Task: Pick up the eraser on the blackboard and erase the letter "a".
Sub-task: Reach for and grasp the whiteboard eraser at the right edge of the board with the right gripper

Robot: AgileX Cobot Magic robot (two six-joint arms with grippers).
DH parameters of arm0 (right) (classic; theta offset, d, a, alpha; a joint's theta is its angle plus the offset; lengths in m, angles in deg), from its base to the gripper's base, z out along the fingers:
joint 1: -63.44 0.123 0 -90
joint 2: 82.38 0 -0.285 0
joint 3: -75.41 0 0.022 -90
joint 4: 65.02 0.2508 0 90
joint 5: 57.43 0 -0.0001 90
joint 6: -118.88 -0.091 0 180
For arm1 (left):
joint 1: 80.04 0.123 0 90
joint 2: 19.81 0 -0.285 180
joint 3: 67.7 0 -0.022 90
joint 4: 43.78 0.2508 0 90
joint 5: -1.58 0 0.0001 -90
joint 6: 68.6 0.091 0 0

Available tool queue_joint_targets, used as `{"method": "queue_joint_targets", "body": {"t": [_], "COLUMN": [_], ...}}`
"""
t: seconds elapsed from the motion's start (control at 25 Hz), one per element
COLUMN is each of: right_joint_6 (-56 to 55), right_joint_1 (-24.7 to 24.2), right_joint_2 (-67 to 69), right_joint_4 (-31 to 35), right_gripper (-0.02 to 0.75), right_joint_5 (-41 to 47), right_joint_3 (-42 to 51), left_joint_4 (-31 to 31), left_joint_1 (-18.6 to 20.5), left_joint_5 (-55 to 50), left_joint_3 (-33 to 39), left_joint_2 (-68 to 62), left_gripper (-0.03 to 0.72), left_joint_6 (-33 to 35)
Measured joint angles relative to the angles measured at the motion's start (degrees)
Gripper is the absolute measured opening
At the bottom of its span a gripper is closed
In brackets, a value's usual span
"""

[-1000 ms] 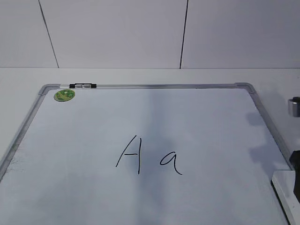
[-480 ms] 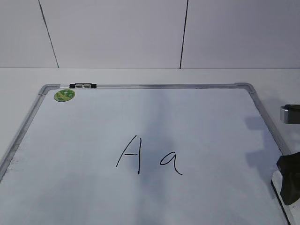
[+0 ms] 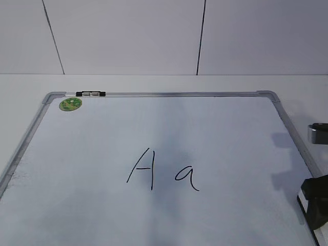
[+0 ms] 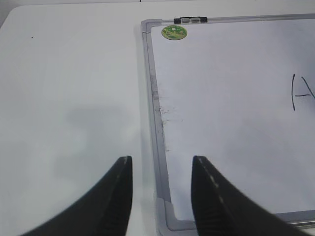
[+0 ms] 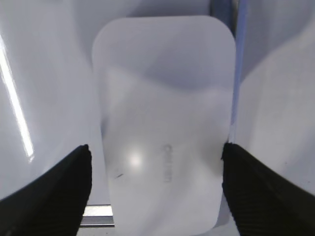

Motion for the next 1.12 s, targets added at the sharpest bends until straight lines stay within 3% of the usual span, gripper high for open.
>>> {"method": "queue_joint_targets", "body": {"t": [1.12], "right_joint_6": [-1.97], "right_joint_1": [0.0], "right_joint_2": [0.57], "right_joint_4": [-2.17], "right_gripper": [0.634], "right_joint_5": [0.04], "right_joint_3": [0.66], "left_joint_4": [-0.31], "left_joint_1": [-0.12], "left_joint_5": [0.0], "left_joint_3": [0.0], "left_joint_2": [0.0], "left_gripper": [0.305], "left_joint_6": [0.0]}}
